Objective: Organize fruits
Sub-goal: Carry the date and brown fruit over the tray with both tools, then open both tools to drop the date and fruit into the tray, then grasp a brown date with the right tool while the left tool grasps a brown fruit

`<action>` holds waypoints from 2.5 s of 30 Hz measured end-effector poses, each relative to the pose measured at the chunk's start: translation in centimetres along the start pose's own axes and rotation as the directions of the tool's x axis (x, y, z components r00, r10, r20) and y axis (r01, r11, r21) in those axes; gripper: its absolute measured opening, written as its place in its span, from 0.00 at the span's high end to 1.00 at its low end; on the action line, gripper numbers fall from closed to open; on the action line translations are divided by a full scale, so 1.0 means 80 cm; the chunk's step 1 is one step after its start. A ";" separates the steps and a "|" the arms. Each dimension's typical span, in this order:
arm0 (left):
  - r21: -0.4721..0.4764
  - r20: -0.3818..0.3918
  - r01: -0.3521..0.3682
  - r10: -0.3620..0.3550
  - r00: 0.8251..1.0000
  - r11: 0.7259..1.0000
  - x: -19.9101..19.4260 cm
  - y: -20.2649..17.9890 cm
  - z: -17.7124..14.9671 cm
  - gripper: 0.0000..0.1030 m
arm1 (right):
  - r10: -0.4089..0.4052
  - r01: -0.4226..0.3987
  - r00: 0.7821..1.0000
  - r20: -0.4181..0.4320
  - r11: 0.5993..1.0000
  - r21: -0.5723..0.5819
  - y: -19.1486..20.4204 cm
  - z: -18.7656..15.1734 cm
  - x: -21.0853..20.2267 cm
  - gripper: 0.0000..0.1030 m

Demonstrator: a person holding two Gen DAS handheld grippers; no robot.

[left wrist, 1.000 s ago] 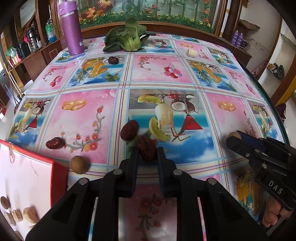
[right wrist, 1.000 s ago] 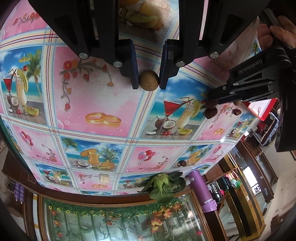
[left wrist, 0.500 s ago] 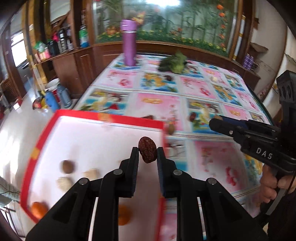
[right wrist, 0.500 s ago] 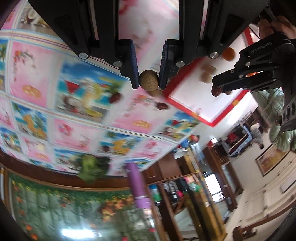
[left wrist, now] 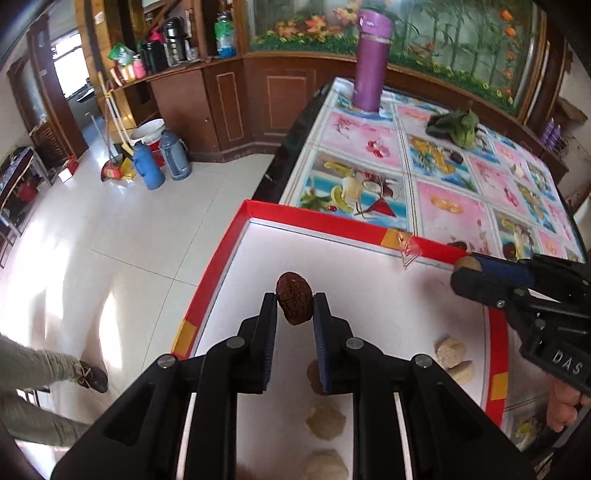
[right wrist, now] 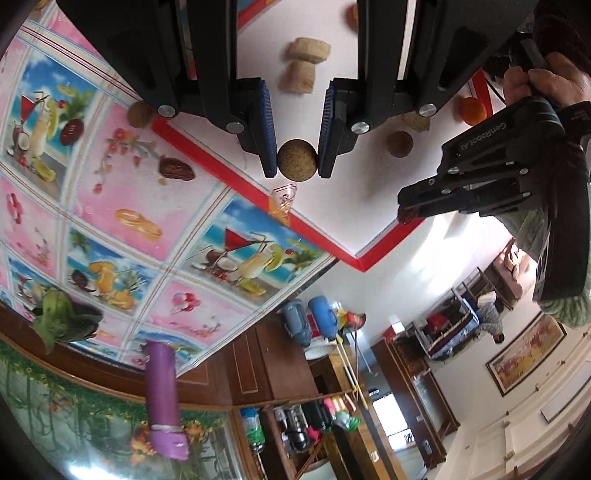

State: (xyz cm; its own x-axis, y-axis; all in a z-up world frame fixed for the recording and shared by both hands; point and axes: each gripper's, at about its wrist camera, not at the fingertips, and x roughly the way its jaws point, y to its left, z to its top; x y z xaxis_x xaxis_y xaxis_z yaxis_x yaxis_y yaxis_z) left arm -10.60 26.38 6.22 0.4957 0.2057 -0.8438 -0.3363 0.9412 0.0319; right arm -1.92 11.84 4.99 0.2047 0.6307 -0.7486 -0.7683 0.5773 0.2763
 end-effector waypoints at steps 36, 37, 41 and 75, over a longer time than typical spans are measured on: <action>-0.019 0.008 -0.038 0.038 0.999 0.999 -0.014 -0.001 -0.005 0.42 | -0.005 0.005 1.000 -0.013 1.000 0.008 -0.014 -0.001 -0.019 0.74; -0.017 0.030 -0.025 0.026 0.999 1.000 -0.025 -0.007 -0.007 0.37 | 0.002 -0.002 1.000 0.010 1.000 0.019 -0.024 -0.001 -0.032 0.70; 0.038 0.104 0.062 -0.065 0.992 0.997 -0.064 -0.049 -0.020 0.33 | -0.007 -0.004 0.995 0.100 0.994 0.113 -0.090 -0.006 -0.088 0.68; 0.681 -0.085 0.228 -0.234 0.969 0.696 0.025 -0.278 0.015 0.42 | -0.078 0.122 0.991 -0.111 0.867 0.483 -0.251 -0.049 -0.044 0.69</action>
State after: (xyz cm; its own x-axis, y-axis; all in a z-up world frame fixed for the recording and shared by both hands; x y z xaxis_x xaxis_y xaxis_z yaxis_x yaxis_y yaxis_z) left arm -1.16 6.23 4.44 0.4908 -0.0437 -0.8702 0.4241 0.8844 0.1948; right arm 10.43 -4.03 -0.27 0.1956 0.5224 -0.8300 -0.3485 0.8281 0.4391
